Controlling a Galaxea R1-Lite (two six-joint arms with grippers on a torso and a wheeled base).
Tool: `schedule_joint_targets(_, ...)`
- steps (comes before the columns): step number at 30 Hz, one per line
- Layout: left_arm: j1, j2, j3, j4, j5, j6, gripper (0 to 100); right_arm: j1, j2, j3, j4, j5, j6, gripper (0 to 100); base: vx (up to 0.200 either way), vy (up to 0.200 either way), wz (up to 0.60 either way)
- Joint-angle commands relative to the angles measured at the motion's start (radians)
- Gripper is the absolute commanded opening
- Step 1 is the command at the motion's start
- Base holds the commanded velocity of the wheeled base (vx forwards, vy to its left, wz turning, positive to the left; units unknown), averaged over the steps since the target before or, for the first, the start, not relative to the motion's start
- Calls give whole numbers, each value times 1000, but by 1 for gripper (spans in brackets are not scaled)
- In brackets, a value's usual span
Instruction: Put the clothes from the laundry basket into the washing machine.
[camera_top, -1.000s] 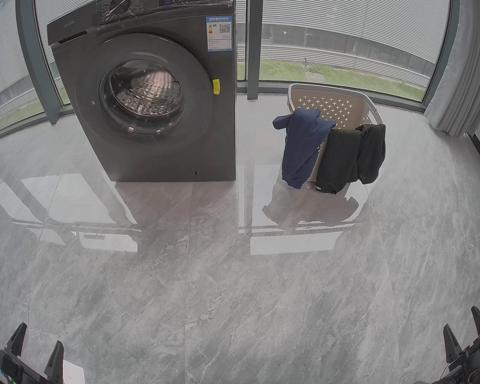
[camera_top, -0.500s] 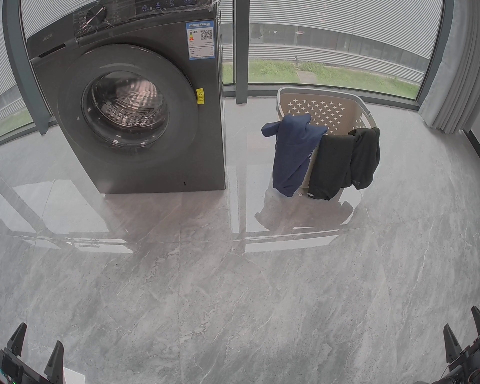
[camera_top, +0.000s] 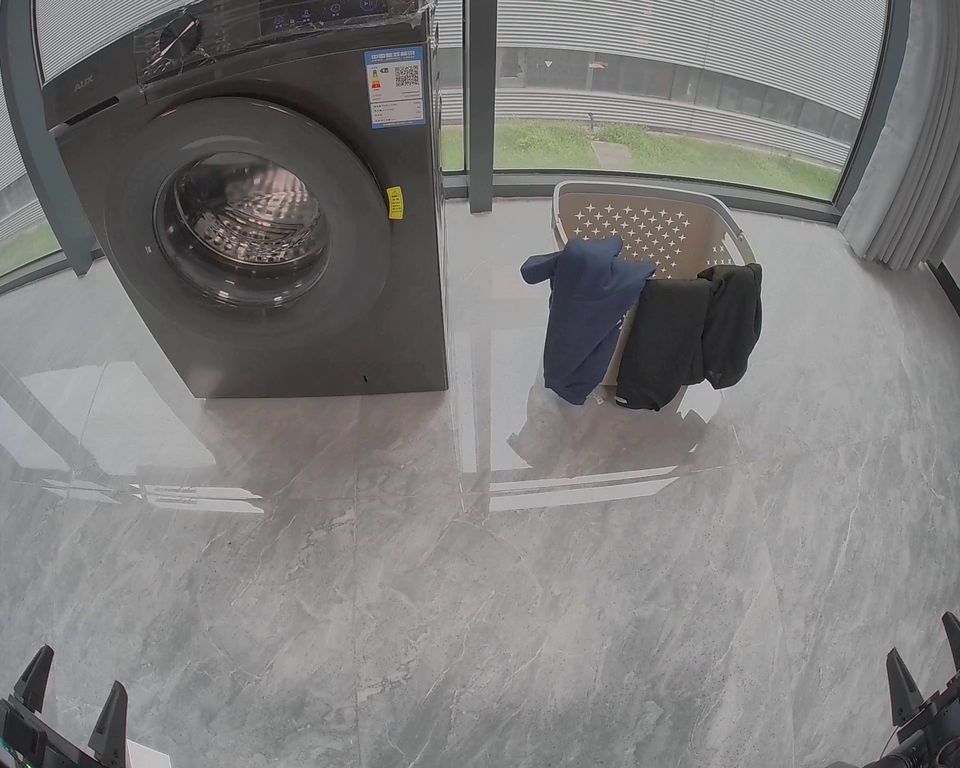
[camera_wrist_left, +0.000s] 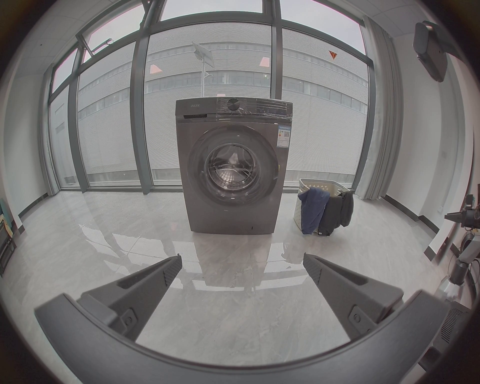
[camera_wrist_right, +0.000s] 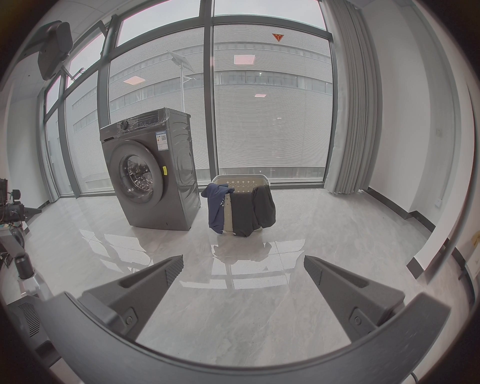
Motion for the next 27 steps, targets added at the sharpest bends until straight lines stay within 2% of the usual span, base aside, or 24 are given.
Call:
schedule_joint_targets(1, 0, -13, 16, 0, 0, -1, 100, 0, -17, 18, -1, 0, 0, 100, 0, 0, 0)
schedule_joint_targets(4, 0, -13, 16, 0, 0, -1, 100, 0, -17, 18, -1, 0, 0, 100, 0, 0, 0)
schedule_joint_targets(16, 0, -13, 16, 0, 0, 1, 100, 0, -17, 18, -1, 0, 0, 100, 0, -200, 0)
schedule_joint_targets(27, 0, -13, 16, 0, 0, -1, 100, 0, -17, 18, -1, 0, 0, 100, 0, 0, 0)
